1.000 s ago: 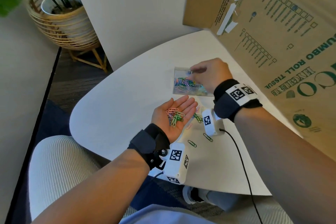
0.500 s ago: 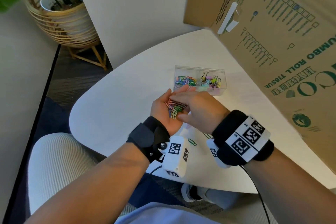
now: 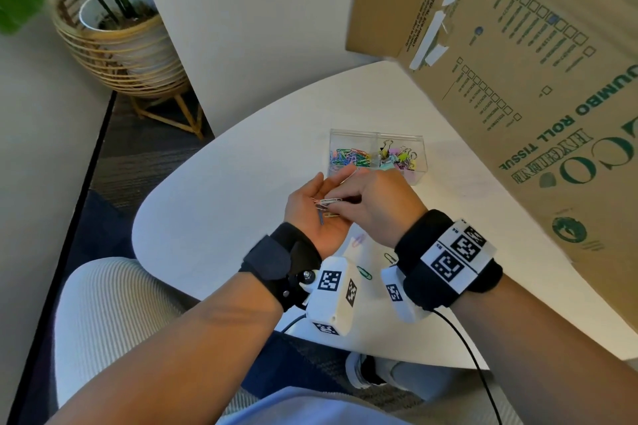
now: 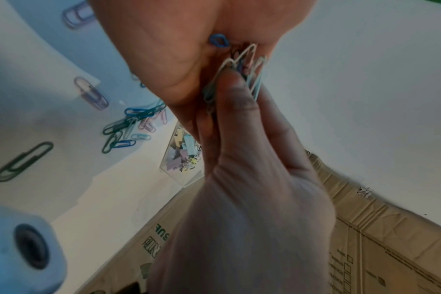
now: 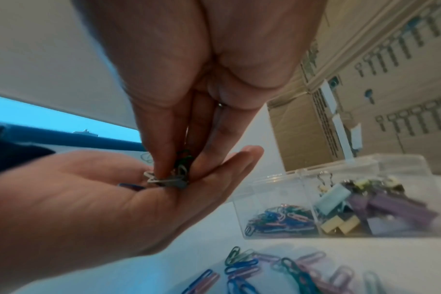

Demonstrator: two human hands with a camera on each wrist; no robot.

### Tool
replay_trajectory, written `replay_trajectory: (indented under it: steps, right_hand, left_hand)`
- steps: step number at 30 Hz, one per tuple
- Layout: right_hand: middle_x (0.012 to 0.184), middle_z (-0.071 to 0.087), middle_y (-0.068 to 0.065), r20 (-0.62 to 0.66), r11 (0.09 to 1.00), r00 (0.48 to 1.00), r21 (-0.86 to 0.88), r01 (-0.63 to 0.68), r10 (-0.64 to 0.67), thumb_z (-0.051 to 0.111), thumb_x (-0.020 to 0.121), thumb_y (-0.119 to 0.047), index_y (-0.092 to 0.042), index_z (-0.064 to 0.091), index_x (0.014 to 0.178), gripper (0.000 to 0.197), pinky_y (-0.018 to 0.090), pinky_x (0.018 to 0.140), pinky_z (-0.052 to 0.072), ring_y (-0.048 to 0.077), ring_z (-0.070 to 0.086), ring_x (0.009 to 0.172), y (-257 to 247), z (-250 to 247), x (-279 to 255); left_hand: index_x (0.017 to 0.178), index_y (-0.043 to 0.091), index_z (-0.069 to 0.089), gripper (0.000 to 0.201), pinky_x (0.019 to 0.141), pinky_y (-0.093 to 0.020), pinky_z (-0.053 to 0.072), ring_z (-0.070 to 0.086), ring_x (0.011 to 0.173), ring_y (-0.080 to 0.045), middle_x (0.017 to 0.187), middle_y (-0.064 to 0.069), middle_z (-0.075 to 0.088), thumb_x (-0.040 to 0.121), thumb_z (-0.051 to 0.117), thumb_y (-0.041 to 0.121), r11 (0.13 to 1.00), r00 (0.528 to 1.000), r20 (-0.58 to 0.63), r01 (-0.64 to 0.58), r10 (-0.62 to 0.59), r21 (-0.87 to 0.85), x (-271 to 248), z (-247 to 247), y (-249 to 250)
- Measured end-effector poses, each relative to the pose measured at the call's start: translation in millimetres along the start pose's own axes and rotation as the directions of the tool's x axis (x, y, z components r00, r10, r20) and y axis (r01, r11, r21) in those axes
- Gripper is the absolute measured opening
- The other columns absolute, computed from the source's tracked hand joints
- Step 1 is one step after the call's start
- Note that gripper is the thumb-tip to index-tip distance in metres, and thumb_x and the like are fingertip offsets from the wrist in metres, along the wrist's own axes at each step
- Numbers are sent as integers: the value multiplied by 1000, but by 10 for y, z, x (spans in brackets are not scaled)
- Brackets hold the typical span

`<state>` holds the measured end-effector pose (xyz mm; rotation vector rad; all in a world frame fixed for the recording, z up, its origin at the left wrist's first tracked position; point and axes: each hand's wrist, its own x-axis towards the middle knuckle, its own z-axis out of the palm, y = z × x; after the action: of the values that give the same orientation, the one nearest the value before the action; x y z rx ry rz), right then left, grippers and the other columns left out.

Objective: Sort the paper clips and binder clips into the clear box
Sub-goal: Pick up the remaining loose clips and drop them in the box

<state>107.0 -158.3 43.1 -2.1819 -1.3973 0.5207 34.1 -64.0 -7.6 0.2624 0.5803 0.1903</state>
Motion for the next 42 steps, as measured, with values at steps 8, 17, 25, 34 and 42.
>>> replay_trajectory:
  steps: [8, 17, 25, 34, 42]
  right_hand:
    - [74, 74, 2, -55, 744, 943, 629, -223, 329, 73, 80, -1, -10, 77, 94, 17, 24, 69, 57, 12, 67, 64, 34, -67, 5]
    - [80, 76, 1, -377, 843, 831, 506, -185, 408, 74, 81, -14, -17, 77, 94, 13, 36, 86, 58, 14, 68, 74, 270, -342, 532]
    - [111, 71, -3, -171, 957, 948, -72, -283, 267, 64, 89, -24, -24, 71, 111, 23, 27, 94, 48, 14, 63, 99, 258, -243, 465]
    - [71, 44, -14, 82, 955, 994, -295, -42, 69, 63, 84, -30, -31, 68, 88, 6, 27, 67, 34, 13, 44, 79, -52, 80, 42]
    - [119, 61, -7, 34, 954, 999, -300, -12, 23, 56, 91, -30, -26, 70, 105, 20, 37, 87, 49, 18, 53, 107, -11, 151, 5]
  left_hand:
    - [107, -1, 61, 43, 74, -33, 55, 65, 80, -26, 98, -17, 65, 100, 30, 29, 998, 999, -31, 17, -18, -60, 6, -33, -7]
    - [112, -7, 61, 42, 96, -41, 45, 58, 111, -37, 113, -25, 65, 99, 35, 23, 997, 999, -28, 35, -37, -74, -11, -92, -50]
    - [115, -10, 57, 42, 95, -42, 45, 58, 108, -38, 117, -28, 61, 100, 34, 23, 996, 999, -41, -6, 2, -84, -11, -137, 33]
    - [107, -3, 66, 50, 116, -37, 24, 49, 114, -30, 117, -19, 56, 99, 33, 33, 999, 990, -136, 21, -26, -43, 68, -189, -29]
    - [119, 3, 55, 40, 95, -32, 50, 64, 102, -25, 105, -16, 64, 99, 38, 34, 998, 989, -140, 43, -50, -54, 23, -162, -50]
